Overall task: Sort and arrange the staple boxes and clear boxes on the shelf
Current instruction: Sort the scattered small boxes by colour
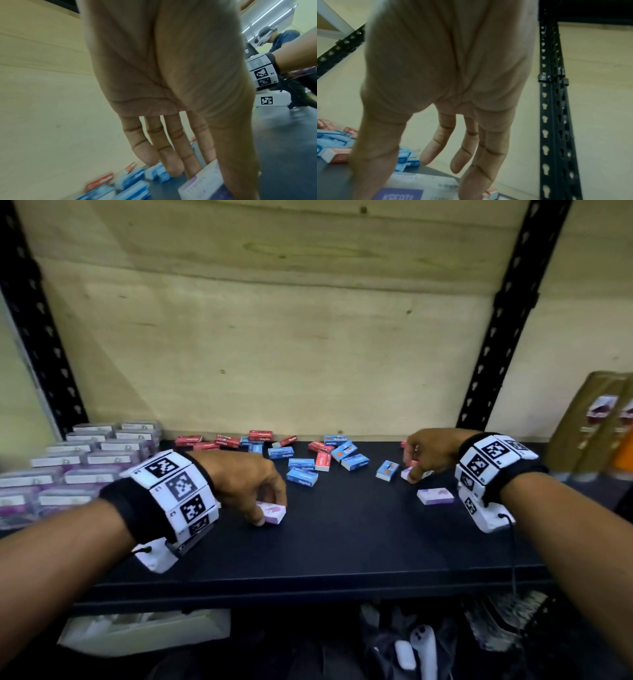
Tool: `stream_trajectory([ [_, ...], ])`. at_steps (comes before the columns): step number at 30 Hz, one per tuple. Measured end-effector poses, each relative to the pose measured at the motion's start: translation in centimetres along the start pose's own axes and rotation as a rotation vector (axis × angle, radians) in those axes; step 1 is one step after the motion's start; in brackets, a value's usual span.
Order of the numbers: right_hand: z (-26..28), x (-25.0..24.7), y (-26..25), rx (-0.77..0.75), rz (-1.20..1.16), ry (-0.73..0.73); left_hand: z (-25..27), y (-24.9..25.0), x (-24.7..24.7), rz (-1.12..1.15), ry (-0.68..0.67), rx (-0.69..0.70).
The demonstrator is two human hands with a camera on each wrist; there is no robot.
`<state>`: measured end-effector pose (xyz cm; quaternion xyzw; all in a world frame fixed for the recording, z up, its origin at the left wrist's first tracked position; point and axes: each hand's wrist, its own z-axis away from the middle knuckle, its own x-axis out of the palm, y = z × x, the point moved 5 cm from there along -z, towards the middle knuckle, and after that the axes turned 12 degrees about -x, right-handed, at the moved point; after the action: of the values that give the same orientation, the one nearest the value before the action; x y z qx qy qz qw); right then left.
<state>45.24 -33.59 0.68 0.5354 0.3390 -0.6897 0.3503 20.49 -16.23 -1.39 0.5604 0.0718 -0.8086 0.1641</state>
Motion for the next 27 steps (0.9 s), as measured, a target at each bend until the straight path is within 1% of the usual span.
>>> stream_trajectory([
  [3,1.7,-1.0,2.2,0.050,0.004,0.003,-2.2,3.8,-0.9,-0.036,0.038,0.071],
  [6,4.0,-1.2,4.8,0.128,-0.010,-0.012,-4.8,8.7,-1.6,-0.042,0.073,0.143],
  [10,7.6,-0.4,7.4,0.237,0.018,-0.077,-7.9,15.6,-2.0,-0.014,0.123,0.224],
  [15,9.8,1.6,9.1,0.328,-0.027,-0.141,-10.1,21.5,-2.0,0.041,0.169,0.275],
  [17,10.2,2.1,9.7,0.352,-0.047,-0.121,-10.8,23.1,-2.0,0.047,0.172,0.290],
  [20,10.4,2.5,10.2,0.358,-0.044,-0.101,-11.4,24.2,-1.6,0.030,0.137,0.284],
  [27,10.4,2.7,11.5,0.399,-0.135,-0.130,-11.9,22.8,-1.9,-0.055,0.090,0.199],
])
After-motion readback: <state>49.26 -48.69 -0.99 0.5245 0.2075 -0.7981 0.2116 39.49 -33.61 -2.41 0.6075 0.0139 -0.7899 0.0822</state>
